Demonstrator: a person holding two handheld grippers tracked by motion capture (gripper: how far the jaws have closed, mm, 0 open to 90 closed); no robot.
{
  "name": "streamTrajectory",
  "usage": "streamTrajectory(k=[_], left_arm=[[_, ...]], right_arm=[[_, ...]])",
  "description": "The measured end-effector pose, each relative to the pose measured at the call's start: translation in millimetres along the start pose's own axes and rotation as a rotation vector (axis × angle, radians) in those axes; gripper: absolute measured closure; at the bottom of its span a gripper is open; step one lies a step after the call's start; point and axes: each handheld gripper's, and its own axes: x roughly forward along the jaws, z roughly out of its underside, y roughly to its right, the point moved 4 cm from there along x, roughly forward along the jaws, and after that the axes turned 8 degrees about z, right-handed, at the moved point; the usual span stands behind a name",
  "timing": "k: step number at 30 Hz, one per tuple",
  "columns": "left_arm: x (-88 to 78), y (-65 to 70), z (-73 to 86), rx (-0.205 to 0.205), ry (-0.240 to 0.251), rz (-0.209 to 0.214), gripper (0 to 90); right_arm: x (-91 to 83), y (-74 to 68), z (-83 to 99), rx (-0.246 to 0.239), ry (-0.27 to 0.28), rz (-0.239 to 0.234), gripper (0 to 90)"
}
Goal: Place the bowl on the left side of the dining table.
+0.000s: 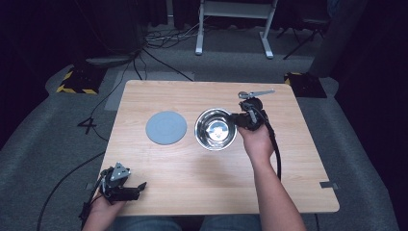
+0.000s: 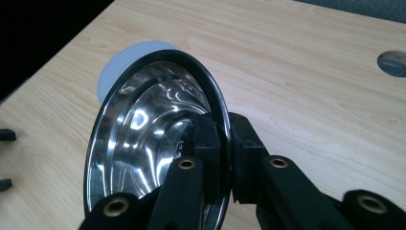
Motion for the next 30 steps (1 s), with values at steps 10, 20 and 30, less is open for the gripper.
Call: streamTrajectory(k=[10, 20, 30], left_arm=[[0.2, -0.2, -0.4, -0.001, -0.001, 0.001, 15.1], [2.1, -0.5, -2.4, 0.0, 0.0, 0.005, 15.0], [2.3, -0.4, -2.3, 0.0, 0.002, 0.005, 15.1]], right_arm=[[5.8, -5.7, -21.0, -0.001, 0.022, 0.017, 83.7], [26.1, -23.9, -48.6, 0.004, 0.041, -0.007, 83.7], [45.8, -48.1, -72.3, -0.023, 0.035, -0.019, 83.7]])
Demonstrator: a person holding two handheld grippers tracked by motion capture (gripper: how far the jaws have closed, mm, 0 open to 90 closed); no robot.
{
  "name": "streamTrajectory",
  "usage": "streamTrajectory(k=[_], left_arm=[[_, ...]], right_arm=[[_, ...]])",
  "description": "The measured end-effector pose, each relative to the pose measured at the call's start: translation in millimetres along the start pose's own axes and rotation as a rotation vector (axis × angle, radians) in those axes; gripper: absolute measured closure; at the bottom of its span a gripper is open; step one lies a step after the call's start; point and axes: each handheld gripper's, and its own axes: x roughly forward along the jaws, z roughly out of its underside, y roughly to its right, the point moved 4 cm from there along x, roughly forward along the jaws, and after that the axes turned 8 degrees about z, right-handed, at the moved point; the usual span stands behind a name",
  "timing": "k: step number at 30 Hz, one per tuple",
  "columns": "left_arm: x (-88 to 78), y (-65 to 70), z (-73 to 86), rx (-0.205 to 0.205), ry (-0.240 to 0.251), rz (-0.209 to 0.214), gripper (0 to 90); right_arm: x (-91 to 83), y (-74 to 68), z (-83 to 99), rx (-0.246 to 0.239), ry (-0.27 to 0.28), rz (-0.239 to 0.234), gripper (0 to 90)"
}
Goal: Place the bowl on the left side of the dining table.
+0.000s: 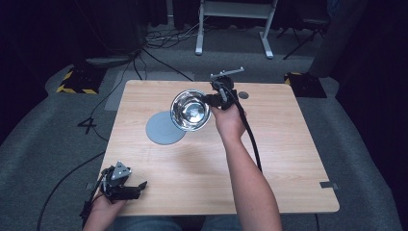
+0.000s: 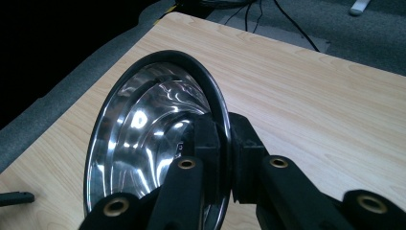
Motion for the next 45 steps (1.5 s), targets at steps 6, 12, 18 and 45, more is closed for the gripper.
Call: streamTrajectory(k=[6, 12, 18, 45], left_arm=[[-0.1, 0.3, 0.2, -0.004, 0.003, -0.003, 15.4], [0.0, -0.4, -0.2, -0.001, 0.001, -0.003, 15.2], [0.8, -1.0, -1.6, -0.001, -0.003, -0.003, 15.1], [3.1, -0.7, -3.8, 0.001, -0.003, -0.006, 15.3]], right_arm=[[13.7, -9.5, -5.8, 0.024, 0.003, -0.032, 83.7], [28.2, -13.5, -9.8, 0.03, 0.011, -0.051, 83.7], [40.7, -22.2, -15.2, 0.045, 0.001, -0.056, 83.7], [110.3, -53.2, -13.4, 0.059, -0.089, -0.067, 83.7]])
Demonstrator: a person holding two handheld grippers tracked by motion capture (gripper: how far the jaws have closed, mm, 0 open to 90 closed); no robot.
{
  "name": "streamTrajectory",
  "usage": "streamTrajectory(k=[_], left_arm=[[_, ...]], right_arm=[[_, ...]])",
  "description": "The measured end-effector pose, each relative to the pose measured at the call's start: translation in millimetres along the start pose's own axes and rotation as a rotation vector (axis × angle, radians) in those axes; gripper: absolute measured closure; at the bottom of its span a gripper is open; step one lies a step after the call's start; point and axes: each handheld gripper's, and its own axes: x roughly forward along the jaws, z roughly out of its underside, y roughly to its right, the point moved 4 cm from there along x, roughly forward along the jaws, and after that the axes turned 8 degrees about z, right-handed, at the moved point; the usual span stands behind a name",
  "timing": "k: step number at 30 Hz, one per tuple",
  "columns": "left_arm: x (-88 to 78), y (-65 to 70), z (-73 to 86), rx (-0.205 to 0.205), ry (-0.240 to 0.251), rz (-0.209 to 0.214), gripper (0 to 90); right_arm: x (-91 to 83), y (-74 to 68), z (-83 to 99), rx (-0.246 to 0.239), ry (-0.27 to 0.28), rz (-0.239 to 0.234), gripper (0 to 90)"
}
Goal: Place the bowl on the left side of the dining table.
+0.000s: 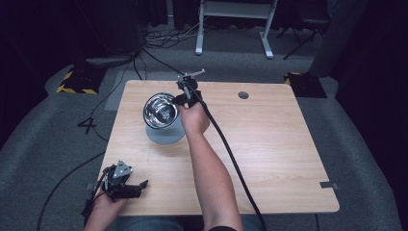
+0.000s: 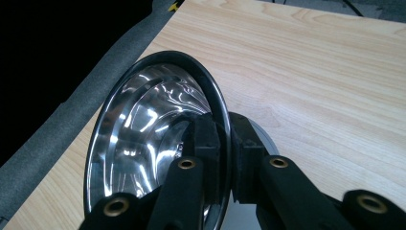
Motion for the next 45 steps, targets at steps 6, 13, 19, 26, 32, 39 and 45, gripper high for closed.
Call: streamTrajectory(k=[6, 13, 19, 26, 32, 39, 45], left_arm=[[-0.3, -0.1, 0.1, -0.001, -0.004, 0.004, 15.3], [-0.5, -0.1, 0.0, -0.001, -0.005, 0.006, 15.3], [-0.4, -0.1, 0.0, 0.0, -0.004, 0.005, 15.3], [-0.5, -0.1, 0.0, 0.0, -0.005, 0.006, 15.3], [-0.4, -0.1, 0.0, 0.0, -0.004, 0.005, 15.3], [-0.4, 0.0, 0.0, -0.001, -0.004, 0.004, 15.3], [-0.4, 0.0, 0.0, -0.002, -0.004, 0.004, 15.3]], right_arm=[[15.8, 0.6, 4.8, 0.008, -0.028, 0.015, 83.7], [33.2, -4.6, 10.8, -0.003, -0.053, 0.007, 83.7], [43.0, -7.0, 14.0, 0.008, -0.069, -0.005, 83.7], [51.0, -6.4, 17.6, 0.012, -0.09, 0.01, 83.7], [55.7, -5.2, 18.7, 0.013, -0.098, 0.021, 83.7], [58.3, -4.3, 20.8, 0.022, -0.104, 0.021, 83.6], [59.2, -1.0, 22.9, 0.025, -0.113, 0.03, 82.9]])
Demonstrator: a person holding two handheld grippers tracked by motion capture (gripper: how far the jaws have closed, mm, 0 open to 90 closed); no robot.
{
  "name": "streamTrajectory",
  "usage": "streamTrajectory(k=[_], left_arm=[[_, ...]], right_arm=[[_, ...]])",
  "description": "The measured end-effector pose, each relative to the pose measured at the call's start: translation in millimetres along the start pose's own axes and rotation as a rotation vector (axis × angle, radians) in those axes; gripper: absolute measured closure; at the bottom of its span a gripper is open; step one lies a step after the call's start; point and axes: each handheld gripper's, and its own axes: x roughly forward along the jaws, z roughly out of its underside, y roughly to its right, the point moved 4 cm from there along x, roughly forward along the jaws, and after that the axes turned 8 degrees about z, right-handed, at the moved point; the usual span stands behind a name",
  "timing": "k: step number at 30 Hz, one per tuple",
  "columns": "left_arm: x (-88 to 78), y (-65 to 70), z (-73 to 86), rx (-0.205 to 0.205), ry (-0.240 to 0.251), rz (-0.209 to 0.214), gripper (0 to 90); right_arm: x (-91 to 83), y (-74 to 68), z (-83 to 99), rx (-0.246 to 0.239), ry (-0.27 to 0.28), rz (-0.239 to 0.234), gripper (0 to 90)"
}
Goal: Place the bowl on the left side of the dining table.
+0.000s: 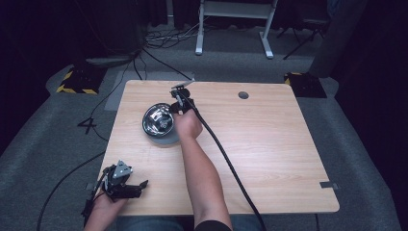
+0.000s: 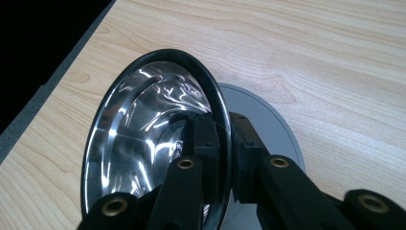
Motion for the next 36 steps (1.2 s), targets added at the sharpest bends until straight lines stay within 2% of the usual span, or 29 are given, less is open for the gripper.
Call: streamTrajectory(k=[3, 7, 8, 12, 14, 16, 17, 18, 19, 21, 24, 29, 31, 36], left_arm=[[0.0, -0.1, -0.1, 0.001, 0.0, 0.0, 15.3], [0.0, -0.1, -0.1, 0.002, 0.0, 0.0, 15.3], [0.2, 0.0, -0.1, 0.002, 0.003, -0.002, 15.3], [0.2, 0.0, -0.1, 0.002, 0.002, -0.002, 15.2], [0.1, 0.0, -0.1, 0.001, 0.002, -0.002, 15.3], [0.2, 0.0, 0.0, 0.001, 0.002, -0.002, 15.2], [0.2, 0.0, 0.0, 0.002, 0.003, -0.002, 15.2], [0.2, 0.0, 0.0, 0.001, 0.003, -0.002, 15.2], [0.0, 0.0, -0.1, 0.001, 0.0, 0.0, 15.3], [0.0, -0.1, -0.1, 0.002, 0.0, 0.0, 15.2], [0.0, -0.1, -0.1, 0.001, 0.0, 0.0, 15.2], [0.0, -0.1, -0.1, 0.002, 0.0, 0.0, 15.2], [0.0, -0.1, -0.1, 0.002, 0.0, 0.0, 15.2], [0.1, -0.1, -0.1, 0.002, -0.001, -0.001, 15.2]], right_arm=[[1.0, 2.8, 1.4, -0.001, -0.005, 0.014, 79.7], [1.7, 5.6, 3.0, 0.023, -0.005, 0.014, 75.2], [2.2, 9.0, 3.8, 0.012, -0.008, 0.032, 75.0], [3.7, 12.1, 5.4, 0.041, -0.007, 0.013, 72.2], [4.0, 15.1, 6.6, 0.029, -0.016, 0.038, 71.2], [3.9, 14.3, 7.0, 0.047, -0.02, 0.027, 69.4], [4.1, 15.8, 7.4, 0.035, -0.021, 0.035, 67.4], [3.6, 14.8, 6.9, 0.044, -0.014, 0.031, 64.4], [3.3, 17.0, 7.2, 0.033, -0.009, 0.055, 62.0], [1.0, 17.9, 6.3, 0.032, 0.005, 0.057, 59.2], [-4.2, 17.6, 4.7, 0.033, 0.015, 0.055, 57.1], [-16.9, 19.5, 2.5, -0.012, 0.041, 0.067, 55.1], [-25.6, 18.6, 1.1, -0.002, 0.049, 0.059, 54.3], [-46.2, 21.0, -2.7, -0.029, 0.078, 0.059, 52.9]])
